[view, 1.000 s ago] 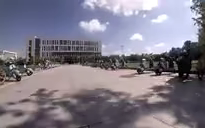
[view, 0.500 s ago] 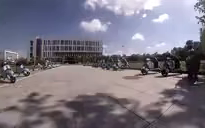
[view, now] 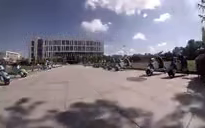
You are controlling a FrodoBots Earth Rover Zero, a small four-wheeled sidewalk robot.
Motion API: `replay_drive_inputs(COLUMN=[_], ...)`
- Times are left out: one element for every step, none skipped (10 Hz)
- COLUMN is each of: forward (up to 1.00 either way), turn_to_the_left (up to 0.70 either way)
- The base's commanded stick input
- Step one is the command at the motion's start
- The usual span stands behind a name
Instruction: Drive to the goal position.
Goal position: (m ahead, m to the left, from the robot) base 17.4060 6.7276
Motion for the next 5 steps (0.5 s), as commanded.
replay_drive_inputs(forward=[0.70,0.70,0.70,0.70,0.70], turn_to_the_left=[0.00,0.00,0.00,0.00,0.00])
